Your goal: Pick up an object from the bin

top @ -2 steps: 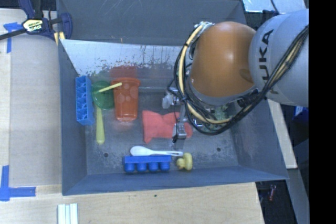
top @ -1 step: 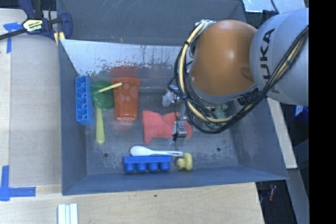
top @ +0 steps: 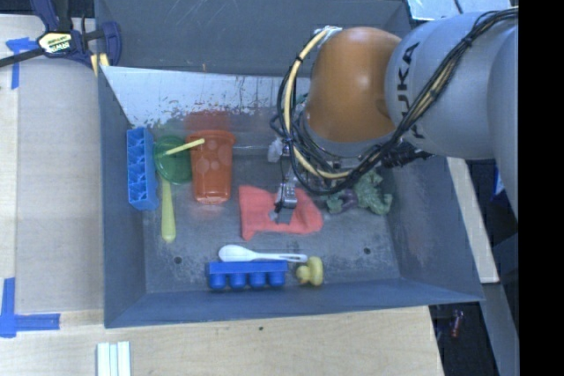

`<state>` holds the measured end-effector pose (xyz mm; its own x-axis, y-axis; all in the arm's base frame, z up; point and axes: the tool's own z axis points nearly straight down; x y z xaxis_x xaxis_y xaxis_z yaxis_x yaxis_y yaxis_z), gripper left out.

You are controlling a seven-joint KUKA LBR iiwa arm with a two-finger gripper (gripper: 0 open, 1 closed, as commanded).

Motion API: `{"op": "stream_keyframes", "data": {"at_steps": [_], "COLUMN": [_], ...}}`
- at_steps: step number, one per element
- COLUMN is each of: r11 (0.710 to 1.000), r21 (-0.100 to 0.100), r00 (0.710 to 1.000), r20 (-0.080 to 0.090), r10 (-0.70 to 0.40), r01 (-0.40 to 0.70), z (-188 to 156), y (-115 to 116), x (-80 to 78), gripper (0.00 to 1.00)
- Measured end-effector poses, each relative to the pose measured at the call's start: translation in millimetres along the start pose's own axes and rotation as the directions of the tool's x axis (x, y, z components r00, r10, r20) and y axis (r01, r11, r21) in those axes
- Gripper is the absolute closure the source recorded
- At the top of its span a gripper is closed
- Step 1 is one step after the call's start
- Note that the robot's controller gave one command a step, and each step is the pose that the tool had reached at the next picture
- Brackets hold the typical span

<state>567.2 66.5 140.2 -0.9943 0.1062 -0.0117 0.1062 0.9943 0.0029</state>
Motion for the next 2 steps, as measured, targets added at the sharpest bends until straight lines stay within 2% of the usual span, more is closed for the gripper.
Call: {"op": "stream_keyframes", "data": {"at_steps": [1,2], "r11": [1.000,0.912], "r21": [0.001,-0.002], "r00": [1.000,0.912], "r20": [-0.004,-0.002], "r10": [-0.030,-0.409], "r01": [0.030,0.409], "z": [23,41], "y": [-6,68], "x": [-5.8,8.9], "gripper": [0.00,1.00]}}
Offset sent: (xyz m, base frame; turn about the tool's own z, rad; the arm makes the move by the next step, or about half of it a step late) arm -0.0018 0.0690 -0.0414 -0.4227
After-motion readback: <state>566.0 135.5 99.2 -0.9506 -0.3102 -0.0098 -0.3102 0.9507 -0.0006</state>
